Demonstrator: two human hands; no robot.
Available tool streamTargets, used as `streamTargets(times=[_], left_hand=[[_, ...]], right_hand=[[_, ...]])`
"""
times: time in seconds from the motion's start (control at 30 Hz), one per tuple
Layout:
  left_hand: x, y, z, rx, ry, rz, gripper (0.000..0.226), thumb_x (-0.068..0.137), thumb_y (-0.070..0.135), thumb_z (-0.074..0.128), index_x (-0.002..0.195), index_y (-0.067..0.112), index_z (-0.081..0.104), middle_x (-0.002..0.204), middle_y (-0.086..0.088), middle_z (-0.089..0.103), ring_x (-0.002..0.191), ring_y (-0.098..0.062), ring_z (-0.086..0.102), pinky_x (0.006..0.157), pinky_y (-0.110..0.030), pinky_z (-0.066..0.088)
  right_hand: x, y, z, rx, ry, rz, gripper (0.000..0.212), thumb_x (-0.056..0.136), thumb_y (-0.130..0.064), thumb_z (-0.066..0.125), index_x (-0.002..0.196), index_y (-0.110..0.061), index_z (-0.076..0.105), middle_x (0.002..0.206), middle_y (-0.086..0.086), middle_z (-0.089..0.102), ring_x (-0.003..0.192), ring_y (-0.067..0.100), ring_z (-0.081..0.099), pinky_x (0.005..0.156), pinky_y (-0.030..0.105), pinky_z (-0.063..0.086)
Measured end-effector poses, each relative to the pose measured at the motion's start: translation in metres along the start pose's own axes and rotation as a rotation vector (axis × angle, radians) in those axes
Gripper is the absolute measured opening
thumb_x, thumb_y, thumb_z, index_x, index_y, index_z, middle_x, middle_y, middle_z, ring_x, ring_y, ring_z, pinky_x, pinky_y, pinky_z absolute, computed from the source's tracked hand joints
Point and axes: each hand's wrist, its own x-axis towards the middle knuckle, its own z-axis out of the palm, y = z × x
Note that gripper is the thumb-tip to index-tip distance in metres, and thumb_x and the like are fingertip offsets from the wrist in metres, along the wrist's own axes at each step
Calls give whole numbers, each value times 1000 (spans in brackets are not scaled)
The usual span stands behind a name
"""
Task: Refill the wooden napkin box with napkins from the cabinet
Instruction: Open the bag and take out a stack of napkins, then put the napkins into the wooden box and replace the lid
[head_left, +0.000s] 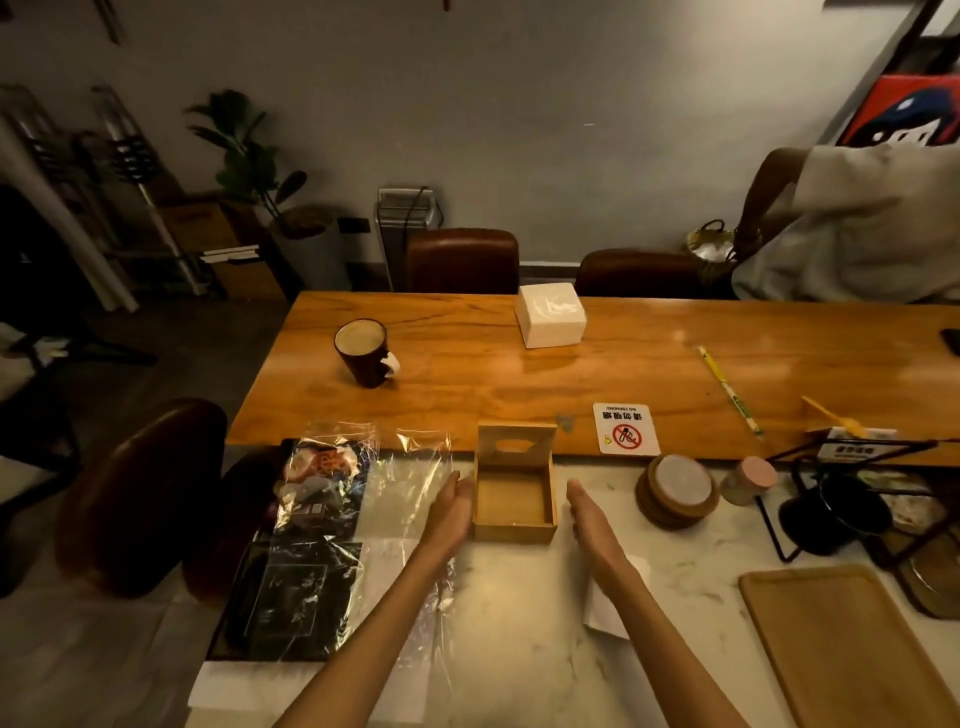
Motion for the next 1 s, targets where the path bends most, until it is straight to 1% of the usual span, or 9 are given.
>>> streamTargets(times=[0.1, 0.17, 0.27, 0.37, 0.5, 0.7, 0.87, 0.93, 1.0], left_hand=[[-6, 8, 6, -314, -195, -120, 61, 102, 53, 21, 139, 16, 50, 133, -9, 60, 108, -16, 62, 77, -23, 54], [-27, 9, 4, -348, -240, -115, 61, 101, 55, 16, 136, 21, 52, 127, -6, 64, 101, -9, 62, 70, -18, 53], [-76, 4, 0, -398, -276, -76, 47, 102, 52, 11, 131, 34, 43, 116, 9, 59, 101, -3, 57, 82, -16, 48], [-116, -21, -4, -422, -254, -90, 58, 101, 52, 10, 148, 25, 29, 136, 2, 49, 120, -10, 47, 101, -24, 35], [-144, -54, 0, -478, -233, -166, 68, 96, 58, 13, 152, 21, 23, 153, -3, 36, 139, -18, 36, 108, -29, 26], [-155, -79, 20, -473, -186, -118, 39, 103, 46, 12, 126, 38, 42, 116, 19, 56, 102, 8, 54, 80, -5, 45], [-153, -96, 22, -406, -206, -106, 51, 91, 69, 32, 132, 42, 48, 140, 4, 54, 127, -9, 51, 107, -30, 40], [-154, -102, 28, -352, -182, -69, 69, 84, 74, 36, 144, 40, 37, 154, 5, 39, 139, -10, 38, 118, -43, 29], [-163, -99, 37, -168, -10, -18, 72, 88, 66, 40, 151, 36, 24, 156, 17, 18, 142, -5, 21, 120, -41, 19]], right_hand=[[-13, -23, 7, 154, -165, 65, 64, 103, -48, 13, 147, -8, 34, 147, 9, 45, 127, 23, 47, 103, 30, 34], [-28, -19, 5, 130, -166, 53, 68, 101, -54, 11, 146, -12, 37, 148, 11, 46, 124, 21, 49, 104, 31, 34], [-56, 8, -3, 175, -166, 77, 70, 98, -60, 13, 150, -18, 32, 150, 5, 43, 135, 24, 43, 110, 35, 32], [-94, 41, -8, 218, -180, 67, 67, 97, -59, 14, 150, -22, 32, 147, -1, 44, 130, 17, 45, 110, 33, 31], [-129, 72, -3, 233, -194, 59, 61, 98, -56, 17, 149, -26, 32, 137, -10, 45, 125, 9, 45, 106, 28, 32], [-137, 99, 5, 192, -144, 84, 54, 101, -51, 19, 147, -27, 35, 129, -16, 49, 112, 1, 51, 100, 22, 37], [-136, 104, 6, 96, -114, 36, 32, 98, -53, 21, 112, -55, 50, 113, -22, 60, 99, -5, 57, 93, 21, 42], [-136, 103, 4, 59, -123, 12, 29, 99, -51, 23, 111, -57, 48, 110, -27, 57, 101, -5, 56, 93, 21, 42], [-136, 105, -4, 0, -157, -5, 29, 97, -54, 29, 118, -54, 49, 118, -23, 58, 107, -2, 55, 96, 23, 43]])
